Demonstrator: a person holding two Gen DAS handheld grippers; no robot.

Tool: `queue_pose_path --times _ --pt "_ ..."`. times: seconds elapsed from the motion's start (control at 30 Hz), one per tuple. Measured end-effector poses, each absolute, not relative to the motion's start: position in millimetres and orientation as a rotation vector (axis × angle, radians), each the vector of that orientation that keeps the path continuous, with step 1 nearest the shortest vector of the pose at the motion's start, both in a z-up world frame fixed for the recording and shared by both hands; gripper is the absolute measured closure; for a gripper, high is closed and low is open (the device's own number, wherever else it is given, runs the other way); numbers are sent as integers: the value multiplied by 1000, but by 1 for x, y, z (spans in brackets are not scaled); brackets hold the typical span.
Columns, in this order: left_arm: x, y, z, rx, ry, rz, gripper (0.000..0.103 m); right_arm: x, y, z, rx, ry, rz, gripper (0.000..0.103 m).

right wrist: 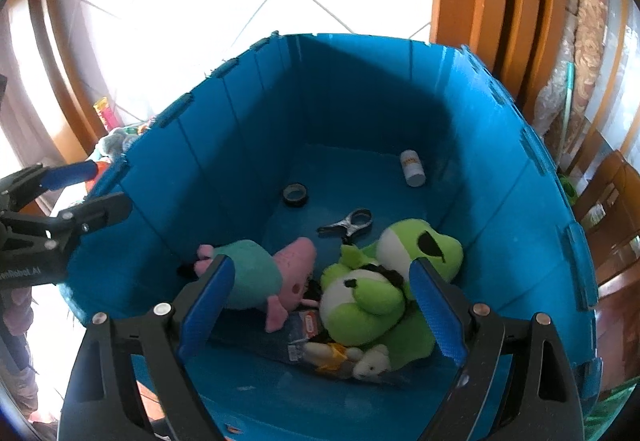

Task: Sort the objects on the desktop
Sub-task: 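Move both tools back over the cluttered table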

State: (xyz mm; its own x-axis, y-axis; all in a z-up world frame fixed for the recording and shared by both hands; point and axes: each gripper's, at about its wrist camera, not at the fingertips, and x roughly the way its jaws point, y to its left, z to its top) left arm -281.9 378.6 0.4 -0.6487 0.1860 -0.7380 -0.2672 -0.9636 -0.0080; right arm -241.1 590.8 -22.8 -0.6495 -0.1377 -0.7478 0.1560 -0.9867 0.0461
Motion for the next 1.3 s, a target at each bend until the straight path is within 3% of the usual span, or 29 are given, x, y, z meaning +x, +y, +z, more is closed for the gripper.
queue_pose_path --times 0.27,0.6,0.63,0.67,1.03,1.3 --pt "-271 299 13 -1145 51 2800 18 -245 538 -2 1098 35 -2688 13" --pt "-240 131 -15 -1264 -55 2989 18 -242 390 31 854 64 -2577 13" --pt "-237 114 -20 -1284 -59 3004 18 -241 372 32 841 72 -2557 10" --pt "-233 95 -26 -1307 -66 3015 18 -240 350 31 834 84 -2534 0" --pt "-209 -65 -103 -1603 -114 3004 18 -248 193 -42 975 62 -2391 0" --pt "-225 -86 -162 -1773 -167 2894 18 -271 178 -112 1222 37 -2343 0"
